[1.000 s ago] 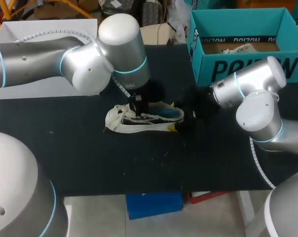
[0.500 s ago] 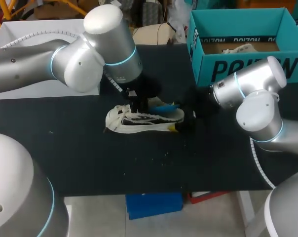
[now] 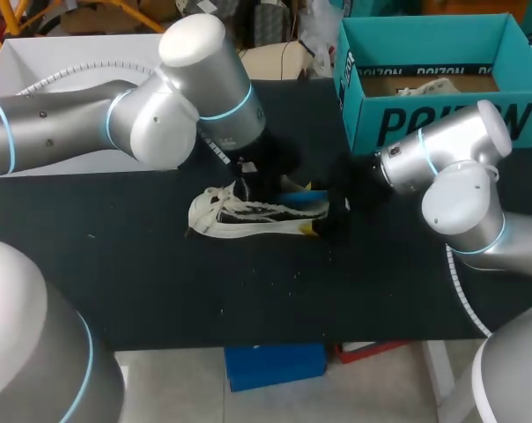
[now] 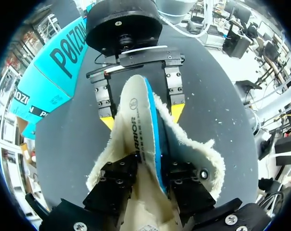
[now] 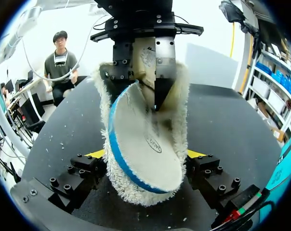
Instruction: Take the shoe out of the shoebox, open the shoe tongue, remove and reinsert the insole, then place the shoe into the shoebox
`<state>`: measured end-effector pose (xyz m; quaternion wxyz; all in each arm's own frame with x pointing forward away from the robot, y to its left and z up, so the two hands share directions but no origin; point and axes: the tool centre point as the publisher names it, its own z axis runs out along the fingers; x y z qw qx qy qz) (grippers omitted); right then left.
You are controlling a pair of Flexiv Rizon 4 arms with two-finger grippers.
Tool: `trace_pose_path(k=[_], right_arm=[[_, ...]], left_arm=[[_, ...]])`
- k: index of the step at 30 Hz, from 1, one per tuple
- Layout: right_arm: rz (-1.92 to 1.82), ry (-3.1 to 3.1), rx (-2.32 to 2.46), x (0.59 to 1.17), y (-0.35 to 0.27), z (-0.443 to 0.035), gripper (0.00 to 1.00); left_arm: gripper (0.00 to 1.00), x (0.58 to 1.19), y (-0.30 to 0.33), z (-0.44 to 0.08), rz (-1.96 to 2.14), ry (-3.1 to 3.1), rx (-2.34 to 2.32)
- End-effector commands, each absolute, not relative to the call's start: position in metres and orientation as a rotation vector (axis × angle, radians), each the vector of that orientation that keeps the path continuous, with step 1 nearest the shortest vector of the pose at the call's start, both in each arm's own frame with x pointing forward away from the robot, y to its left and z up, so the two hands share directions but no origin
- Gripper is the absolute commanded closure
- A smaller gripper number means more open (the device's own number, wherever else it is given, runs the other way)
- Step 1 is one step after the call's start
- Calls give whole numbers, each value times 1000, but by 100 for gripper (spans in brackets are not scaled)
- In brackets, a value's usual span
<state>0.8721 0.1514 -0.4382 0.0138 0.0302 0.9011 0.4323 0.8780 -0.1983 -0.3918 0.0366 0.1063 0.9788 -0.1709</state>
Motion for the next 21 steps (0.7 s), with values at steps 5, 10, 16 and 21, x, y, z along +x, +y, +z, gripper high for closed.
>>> trace_pose_path(k=[5,10,16,21], right_arm=[[1345,2807,95,872,151,-440,100],[1345,2807,95,872,151,-440,100],[1345,2807,95,872,151,-440,100],[1345,2807,95,872,151,-440,100]], left_arm=[[66,879,-217,-395,-562,2958,296],[68,883,-235,-393,-580,2939,305],[76,889,-248,-389,-595,2930,319],[100,881,-241,-380,-590,2935,343]])
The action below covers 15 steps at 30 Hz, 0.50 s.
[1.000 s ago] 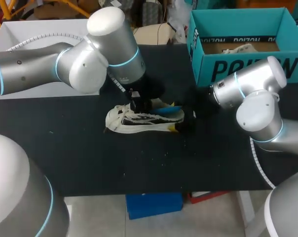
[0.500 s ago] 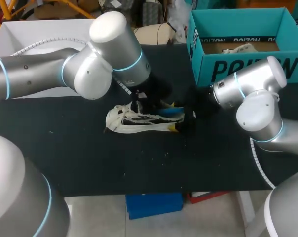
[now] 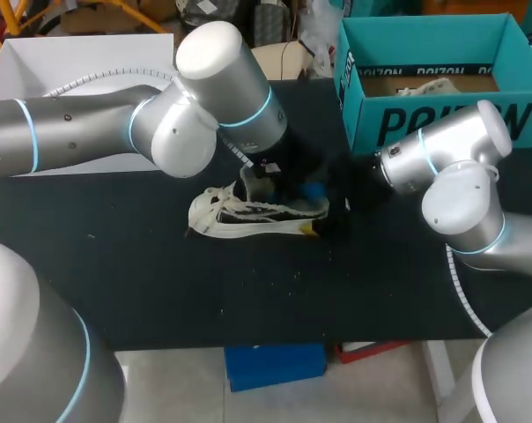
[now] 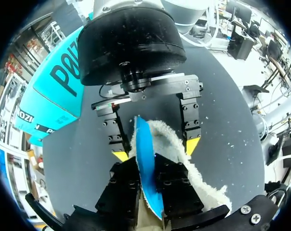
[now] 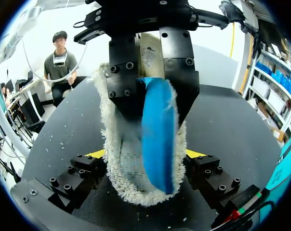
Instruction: Take the shoe out of the shoebox, open the shoe tongue, remove and reinsert the insole, then place the shoe into the shoebox
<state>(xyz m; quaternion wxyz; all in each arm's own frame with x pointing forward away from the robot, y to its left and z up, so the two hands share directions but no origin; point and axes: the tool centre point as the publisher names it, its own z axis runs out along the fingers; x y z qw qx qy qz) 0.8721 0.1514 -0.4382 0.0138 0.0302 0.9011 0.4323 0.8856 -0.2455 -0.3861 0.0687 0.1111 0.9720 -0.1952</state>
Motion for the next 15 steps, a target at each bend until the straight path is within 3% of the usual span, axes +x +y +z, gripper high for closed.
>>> trace_pose_path(k=[1,15], right_arm=[[1345,2807,95,872,151,-440,100],[1345,2807,95,872,151,-440,100]], left_arm=[[100,878,-237,-376,-593,2937,347],[100,811,-194,-303,-850,2851,404]])
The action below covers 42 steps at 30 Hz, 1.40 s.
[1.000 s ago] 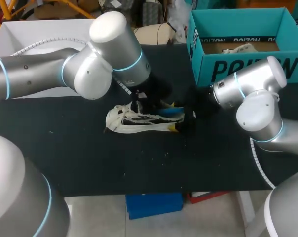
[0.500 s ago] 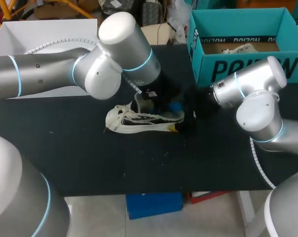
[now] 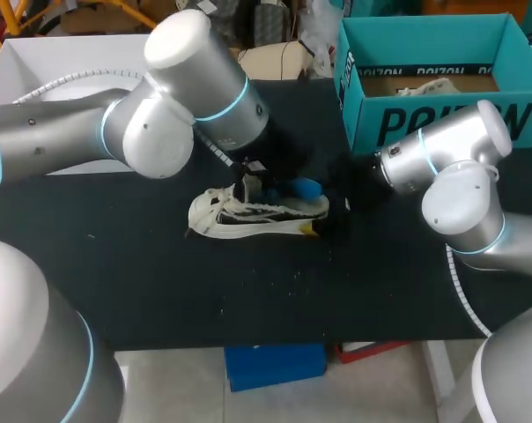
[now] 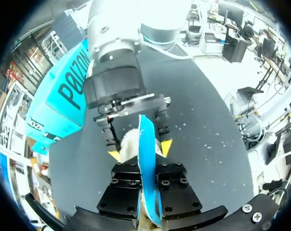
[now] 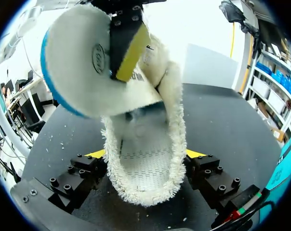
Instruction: Take the shoe out of the shoebox, open the shoe tongue, remove and reinsert the insole, then place the shoe into the shoebox
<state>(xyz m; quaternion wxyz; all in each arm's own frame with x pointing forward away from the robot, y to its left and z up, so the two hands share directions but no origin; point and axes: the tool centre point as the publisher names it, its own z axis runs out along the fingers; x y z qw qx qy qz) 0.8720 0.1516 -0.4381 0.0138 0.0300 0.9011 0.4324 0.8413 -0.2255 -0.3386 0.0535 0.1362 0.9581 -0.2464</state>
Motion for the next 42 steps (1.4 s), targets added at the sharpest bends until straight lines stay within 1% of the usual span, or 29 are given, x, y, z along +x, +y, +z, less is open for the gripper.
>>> trace_pose_path(k=[1,7,13,15,17,42], right_arm=[[1345,2807,95,872,151,-440,100],[1345,2807,95,872,151,-440,100],[1345,2807,95,872,151,-440,100],[1345,2807,95,872,151,-440,100],[1345,2807,95,872,151,-440,100],[1345,2807,95,872,151,-440,100]], left_arm=[[100,807,-195,-296,-889,2842,400],[100,794,-218,-248,-1173,2754,386],[100,781,-249,-178,-1489,2612,431],[100,777,-253,-152,-1622,2569,456],[100,776,-252,-136,-1725,2558,497],[100,776,-252,-136,-1725,2558,497]])
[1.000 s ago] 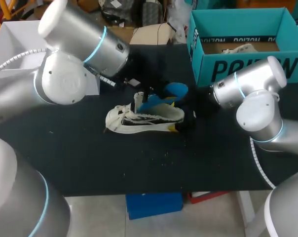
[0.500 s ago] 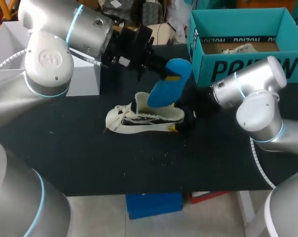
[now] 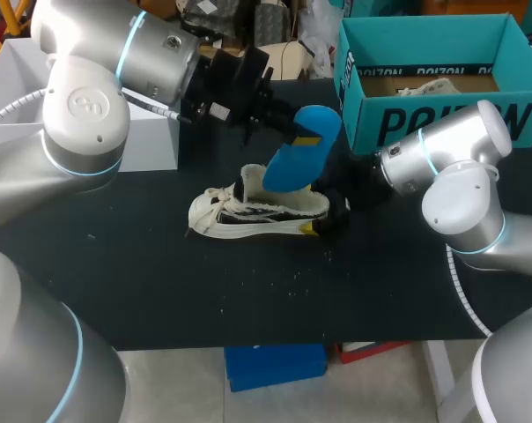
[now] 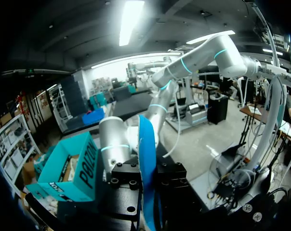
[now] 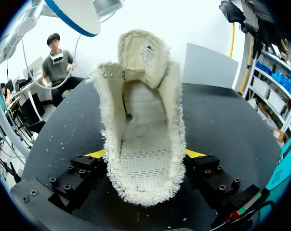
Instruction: Take the shoe out of the shoebox, open the shoe tongue, remove and reinsert the insole, then place the shoe into the shoebox
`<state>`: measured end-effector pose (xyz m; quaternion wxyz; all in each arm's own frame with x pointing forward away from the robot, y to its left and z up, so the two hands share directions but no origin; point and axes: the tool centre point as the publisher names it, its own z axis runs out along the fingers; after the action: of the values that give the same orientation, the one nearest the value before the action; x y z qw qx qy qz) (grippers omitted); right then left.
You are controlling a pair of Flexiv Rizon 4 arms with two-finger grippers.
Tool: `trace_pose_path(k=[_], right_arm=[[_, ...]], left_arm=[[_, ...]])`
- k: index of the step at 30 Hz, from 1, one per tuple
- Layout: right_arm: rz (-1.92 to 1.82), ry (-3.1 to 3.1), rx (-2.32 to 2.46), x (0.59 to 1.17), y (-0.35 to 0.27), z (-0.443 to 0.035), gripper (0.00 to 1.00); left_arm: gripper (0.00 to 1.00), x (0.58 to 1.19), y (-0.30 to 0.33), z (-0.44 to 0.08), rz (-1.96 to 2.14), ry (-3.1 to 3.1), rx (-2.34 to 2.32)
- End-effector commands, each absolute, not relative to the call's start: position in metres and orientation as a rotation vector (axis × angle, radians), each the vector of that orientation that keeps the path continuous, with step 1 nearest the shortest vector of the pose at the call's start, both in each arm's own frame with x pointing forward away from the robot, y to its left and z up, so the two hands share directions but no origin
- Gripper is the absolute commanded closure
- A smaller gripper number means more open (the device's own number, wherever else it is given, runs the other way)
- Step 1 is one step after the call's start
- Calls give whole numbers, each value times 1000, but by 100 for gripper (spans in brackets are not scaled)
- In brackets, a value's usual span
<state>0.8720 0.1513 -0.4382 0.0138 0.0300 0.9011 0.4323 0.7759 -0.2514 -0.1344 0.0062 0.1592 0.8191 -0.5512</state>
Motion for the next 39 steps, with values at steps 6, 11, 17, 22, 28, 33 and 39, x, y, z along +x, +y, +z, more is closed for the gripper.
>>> trace_pose_path(k=[6,11,17,22,28,33,39], right_arm=[[1345,2807,95,872,151,-440,100],[1345,2807,95,872,151,-440,100],[1345,2807,95,872,151,-440,100],[1345,2807,95,872,151,-440,100],[1345,2807,95,872,151,-440,100],[1345,2807,95,872,151,-440,100],[1345,2807,95,872,151,-440,100]], left_arm=[[100,776,-252,-136,-1725,2558,497],[100,776,-252,-136,-1725,2558,497],[100,783,-251,-117,-1739,2536,466],[100,788,-255,-88,-1881,2614,402],[100,780,-248,-52,-2003,2698,379],[100,773,-240,-38,-1885,2694,460],[100,773,-240,-38,-1885,2694,460]])
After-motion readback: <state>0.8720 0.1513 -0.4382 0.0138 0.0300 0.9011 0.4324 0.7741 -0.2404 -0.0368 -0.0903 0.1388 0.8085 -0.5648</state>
